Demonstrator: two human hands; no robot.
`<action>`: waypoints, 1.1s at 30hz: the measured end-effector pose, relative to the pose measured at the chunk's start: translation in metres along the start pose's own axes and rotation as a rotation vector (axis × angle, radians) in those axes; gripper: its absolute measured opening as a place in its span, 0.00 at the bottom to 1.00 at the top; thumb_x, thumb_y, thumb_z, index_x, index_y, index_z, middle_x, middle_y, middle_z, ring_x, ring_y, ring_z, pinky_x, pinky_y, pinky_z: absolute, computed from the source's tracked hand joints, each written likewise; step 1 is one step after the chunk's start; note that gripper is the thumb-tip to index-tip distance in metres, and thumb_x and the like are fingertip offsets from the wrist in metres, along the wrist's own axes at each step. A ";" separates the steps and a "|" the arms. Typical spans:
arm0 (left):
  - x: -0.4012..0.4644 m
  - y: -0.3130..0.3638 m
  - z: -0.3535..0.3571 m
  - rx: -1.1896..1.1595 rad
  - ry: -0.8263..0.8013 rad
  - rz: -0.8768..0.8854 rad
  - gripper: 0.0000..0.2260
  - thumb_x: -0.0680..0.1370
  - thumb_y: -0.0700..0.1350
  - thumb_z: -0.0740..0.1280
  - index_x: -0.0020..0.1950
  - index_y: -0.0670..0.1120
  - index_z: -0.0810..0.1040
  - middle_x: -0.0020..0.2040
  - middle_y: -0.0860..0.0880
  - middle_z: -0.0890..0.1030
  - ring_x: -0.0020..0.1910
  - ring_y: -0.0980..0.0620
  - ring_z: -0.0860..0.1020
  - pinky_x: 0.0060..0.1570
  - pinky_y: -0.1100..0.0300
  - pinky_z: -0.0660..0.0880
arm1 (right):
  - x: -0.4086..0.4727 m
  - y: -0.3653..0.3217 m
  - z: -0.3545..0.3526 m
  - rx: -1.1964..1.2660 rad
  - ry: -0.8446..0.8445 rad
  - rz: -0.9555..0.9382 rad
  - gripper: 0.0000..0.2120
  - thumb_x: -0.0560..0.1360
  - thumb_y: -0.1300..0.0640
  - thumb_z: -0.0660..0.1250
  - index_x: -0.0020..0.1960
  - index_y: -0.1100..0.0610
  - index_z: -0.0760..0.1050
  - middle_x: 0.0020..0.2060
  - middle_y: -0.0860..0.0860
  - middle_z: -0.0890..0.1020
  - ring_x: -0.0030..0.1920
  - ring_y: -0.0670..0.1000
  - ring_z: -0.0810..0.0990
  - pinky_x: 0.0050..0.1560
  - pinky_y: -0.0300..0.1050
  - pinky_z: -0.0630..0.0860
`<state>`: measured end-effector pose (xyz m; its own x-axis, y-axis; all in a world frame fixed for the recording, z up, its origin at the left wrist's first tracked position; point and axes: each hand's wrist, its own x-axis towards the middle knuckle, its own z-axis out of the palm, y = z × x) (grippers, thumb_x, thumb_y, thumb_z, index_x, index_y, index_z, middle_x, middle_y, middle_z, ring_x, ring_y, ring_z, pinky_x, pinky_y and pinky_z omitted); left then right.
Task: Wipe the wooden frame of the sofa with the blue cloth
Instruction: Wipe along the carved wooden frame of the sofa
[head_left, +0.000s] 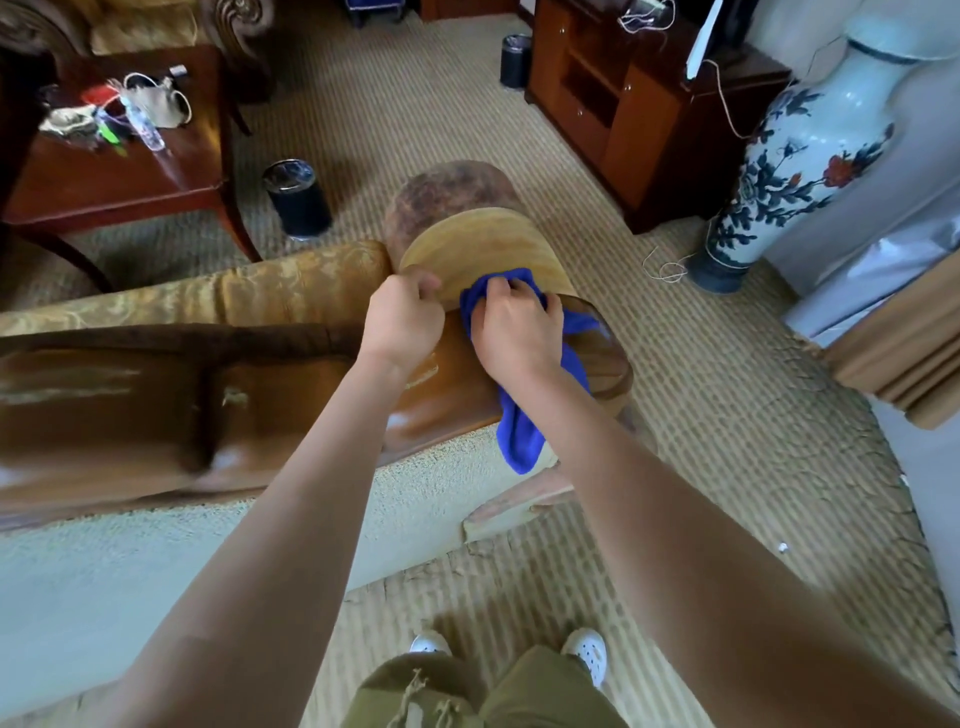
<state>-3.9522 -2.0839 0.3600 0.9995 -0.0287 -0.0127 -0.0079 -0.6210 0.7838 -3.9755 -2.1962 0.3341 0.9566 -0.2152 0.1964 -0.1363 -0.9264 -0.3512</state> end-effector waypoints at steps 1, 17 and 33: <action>-0.001 0.000 0.001 0.002 0.001 -0.005 0.17 0.78 0.34 0.55 0.62 0.41 0.76 0.61 0.44 0.77 0.60 0.45 0.74 0.53 0.61 0.69 | 0.007 -0.002 -0.003 -0.018 -0.029 0.006 0.10 0.78 0.58 0.55 0.53 0.61 0.73 0.46 0.55 0.81 0.54 0.57 0.77 0.68 0.57 0.60; -0.016 0.001 0.020 0.044 0.065 0.146 0.12 0.77 0.38 0.58 0.52 0.43 0.80 0.49 0.42 0.82 0.50 0.38 0.77 0.53 0.48 0.74 | -0.107 0.067 0.049 0.290 0.437 -0.162 0.07 0.70 0.58 0.62 0.40 0.60 0.77 0.43 0.50 0.82 0.55 0.51 0.73 0.53 0.49 0.68; -0.030 -0.026 0.023 0.050 0.175 0.228 0.15 0.74 0.40 0.57 0.54 0.43 0.81 0.53 0.45 0.79 0.53 0.48 0.76 0.50 0.63 0.69 | -0.131 0.015 0.072 0.811 0.290 0.373 0.12 0.72 0.68 0.66 0.38 0.58 0.64 0.41 0.45 0.67 0.39 0.45 0.68 0.43 0.32 0.66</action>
<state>-3.9831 -2.0847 0.3263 0.9619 -0.0389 0.2706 -0.2297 -0.6518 0.7228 -4.0846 -2.1590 0.2368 0.7708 -0.6248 0.1248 -0.0954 -0.3068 -0.9470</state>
